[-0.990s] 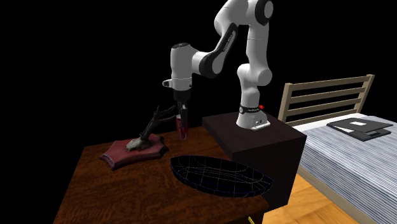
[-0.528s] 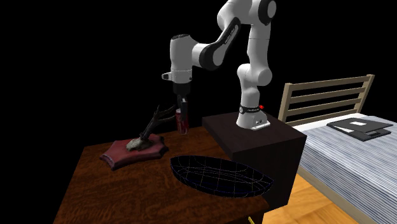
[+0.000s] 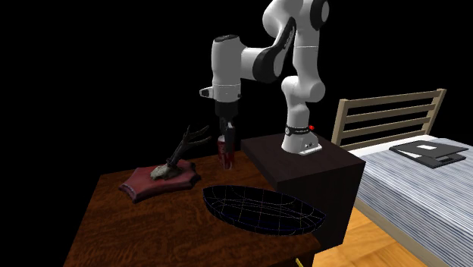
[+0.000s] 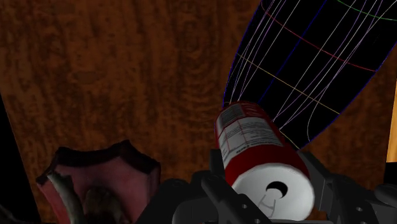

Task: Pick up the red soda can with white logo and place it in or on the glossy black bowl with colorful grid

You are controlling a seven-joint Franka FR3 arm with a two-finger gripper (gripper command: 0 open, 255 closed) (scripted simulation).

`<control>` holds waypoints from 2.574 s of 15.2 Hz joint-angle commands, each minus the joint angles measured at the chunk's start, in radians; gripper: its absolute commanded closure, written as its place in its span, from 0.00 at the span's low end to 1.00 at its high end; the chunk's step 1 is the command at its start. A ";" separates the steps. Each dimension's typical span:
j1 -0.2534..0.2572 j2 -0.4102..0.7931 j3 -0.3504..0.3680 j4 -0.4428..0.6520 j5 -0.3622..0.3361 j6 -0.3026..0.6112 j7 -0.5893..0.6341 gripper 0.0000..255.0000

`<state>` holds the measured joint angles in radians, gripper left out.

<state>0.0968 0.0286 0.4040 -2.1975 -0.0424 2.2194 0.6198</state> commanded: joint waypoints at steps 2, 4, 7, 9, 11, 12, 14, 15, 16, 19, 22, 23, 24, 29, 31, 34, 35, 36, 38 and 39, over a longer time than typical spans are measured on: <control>0.038 0.044 0.032 0.059 -0.023 -0.021 0.085 1.00; 0.066 0.080 0.051 0.108 -0.042 -0.041 0.139 1.00; 0.110 0.140 0.075 0.191 -0.075 -0.074 0.220 1.00; 0.143 0.184 0.087 0.252 -0.099 -0.099 0.273 1.00; 0.163 0.216 0.091 0.281 -0.117 -0.101 0.303 1.00; 0.165 0.222 0.089 0.275 -0.121 -0.090 0.306 1.00; 0.167 0.235 0.086 0.263 -0.130 -0.067 0.312 1.00; 0.168 0.242 0.084 0.257 -0.135 -0.055 0.315 1.00; 0.170 0.249 0.083 0.252 -0.139 -0.044 0.318 1.00; 0.174 0.271 0.077 0.238 -0.155 -0.011 0.329 1.00; 0.179 0.295 0.070 0.225 -0.171 0.022 0.340 1.00; 0.181 0.303 0.068 0.222 -0.176 0.033 0.344 1.00; 0.183 0.311 0.065 0.218 -0.182 0.044 0.347 1.00; 0.192 0.347 0.053 0.206 -0.207 0.088 0.364 1.00; 0.192 0.347 0.053 0.206 -0.207 0.088 0.364 1.00; 0.192 0.347 0.053 0.206 -0.207 0.088 0.364 1.00; 0.192 0.347 0.053 0.206 -0.207 0.088 0.364 1.00; 0.192 0.347 0.053 0.206 -0.207 0.088 0.364 1.00; 0.192 0.347 0.053 0.206 -0.207 0.088 0.364 0.00; 0.192 0.347 0.053 0.206 -0.207 0.088 0.364 0.00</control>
<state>0.2885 0.3761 0.4572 -1.9911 -0.2493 2.3072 0.9840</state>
